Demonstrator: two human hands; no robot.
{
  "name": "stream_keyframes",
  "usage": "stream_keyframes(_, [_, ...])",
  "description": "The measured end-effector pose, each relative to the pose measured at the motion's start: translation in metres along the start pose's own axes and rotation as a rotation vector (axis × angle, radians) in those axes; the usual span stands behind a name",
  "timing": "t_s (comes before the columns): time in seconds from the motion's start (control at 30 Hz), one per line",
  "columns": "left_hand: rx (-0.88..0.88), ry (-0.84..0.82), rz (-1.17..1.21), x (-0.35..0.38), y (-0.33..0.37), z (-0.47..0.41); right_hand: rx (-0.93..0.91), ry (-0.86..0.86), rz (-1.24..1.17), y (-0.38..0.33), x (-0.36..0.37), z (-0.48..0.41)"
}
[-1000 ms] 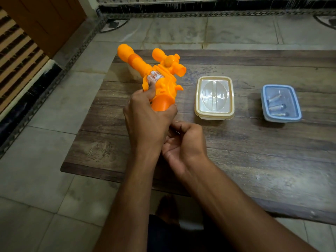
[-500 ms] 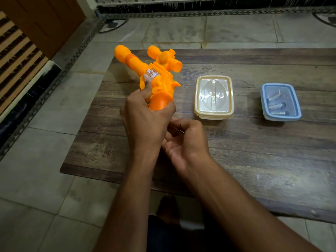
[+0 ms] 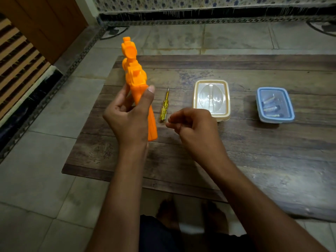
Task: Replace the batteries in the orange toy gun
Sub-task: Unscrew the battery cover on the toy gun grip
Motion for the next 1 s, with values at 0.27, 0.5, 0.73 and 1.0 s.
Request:
stream_keyframes(0.27, [-0.142,0.144,0.155,-0.015,-0.01,0.01,-0.11,-0.061,0.265,-0.016,0.004,0.011])
stream_keyframes(0.5, [-0.242,0.05,0.032,-0.021,-0.033,0.004,-0.15,-0.123,0.542,-0.015,0.006,0.008])
stream_keyframes(0.73, [-0.313,0.119,-0.205,-0.04,-0.05,-0.006,-0.099,-0.187,0.674,-0.008,0.006,0.005])
stream_keyframes(1.0, [-0.211,0.127,-0.598,-0.056,-0.032,-0.01,-0.053,-0.238,0.839,-0.012,-0.005,0.005])
Point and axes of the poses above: each hand's wrist, its own z-axis away from the middle knuckle, its own x-axis out of the palm, y = z × x, the point moved 7 cm from there along -z, towards the middle knuckle, and after that the axes turned 1 degree about -z, right-handed, at the moved point
